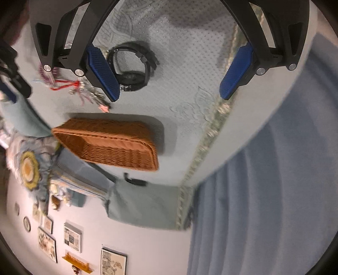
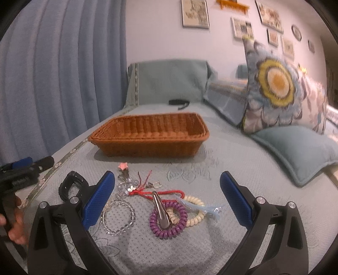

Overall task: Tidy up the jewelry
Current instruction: 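Grasp the black wristwatch with the left gripper while the right gripper grasps the silver chain bracelet, then carry the watch and chain bracelet into the wicker basket and open both grippers, then grasp the clear bead bracelet with the left gripper while the right gripper grasps the silver hair clip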

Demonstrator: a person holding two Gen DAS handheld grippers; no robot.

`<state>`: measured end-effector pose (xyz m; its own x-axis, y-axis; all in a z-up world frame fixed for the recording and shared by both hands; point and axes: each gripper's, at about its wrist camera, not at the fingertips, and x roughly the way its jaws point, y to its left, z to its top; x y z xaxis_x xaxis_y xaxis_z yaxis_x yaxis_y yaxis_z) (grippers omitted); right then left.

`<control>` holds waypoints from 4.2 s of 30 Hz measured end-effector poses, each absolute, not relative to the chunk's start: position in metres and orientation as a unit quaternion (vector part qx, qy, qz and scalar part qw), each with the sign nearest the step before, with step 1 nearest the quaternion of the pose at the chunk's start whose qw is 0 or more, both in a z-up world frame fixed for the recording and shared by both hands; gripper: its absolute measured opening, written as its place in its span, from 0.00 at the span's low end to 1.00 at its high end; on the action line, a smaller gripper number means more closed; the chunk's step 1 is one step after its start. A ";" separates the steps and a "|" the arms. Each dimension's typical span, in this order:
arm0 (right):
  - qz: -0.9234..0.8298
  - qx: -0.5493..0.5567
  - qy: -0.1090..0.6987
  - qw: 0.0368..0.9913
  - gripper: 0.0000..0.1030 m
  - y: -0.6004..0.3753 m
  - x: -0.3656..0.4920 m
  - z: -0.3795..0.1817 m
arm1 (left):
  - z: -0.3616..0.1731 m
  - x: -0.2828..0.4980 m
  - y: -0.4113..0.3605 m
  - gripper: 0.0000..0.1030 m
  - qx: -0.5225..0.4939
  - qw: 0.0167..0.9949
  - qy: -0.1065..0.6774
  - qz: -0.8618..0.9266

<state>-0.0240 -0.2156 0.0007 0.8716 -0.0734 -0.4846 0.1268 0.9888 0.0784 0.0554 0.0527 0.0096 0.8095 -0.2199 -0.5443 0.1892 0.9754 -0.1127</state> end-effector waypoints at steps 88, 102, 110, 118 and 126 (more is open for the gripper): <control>0.008 0.055 0.410 0.910 0.07 -0.261 0.205 0.000 | 0.014 0.237 -0.076 0.18 0.025 0.919 0.341 -0.196; 0.024 0.063 0.329 0.942 0.66 -0.250 0.071 0.061 | 0.063 0.096 -0.009 0.49 -0.017 0.930 0.284 -0.232; 0.001 0.050 0.331 0.942 0.66 -0.240 -0.007 0.033 | 0.039 0.041 0.012 0.51 -0.036 0.926 0.295 -0.232; 0.020 0.091 0.367 0.926 0.46 -0.258 -0.026 -0.011 | -0.008 0.041 0.005 0.51 -0.033 0.910 0.340 -0.237; 0.039 0.037 0.382 0.923 0.32 -0.224 -0.013 -0.021 | -0.029 0.051 -0.005 0.46 -0.031 0.898 0.369 -0.240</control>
<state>-0.0133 -0.2240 -0.0211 0.7059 0.1002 -0.7012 -0.0439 0.9942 0.0978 0.0508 -0.0052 -0.0289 0.6132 -0.4530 -0.6472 0.4073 0.8833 -0.2323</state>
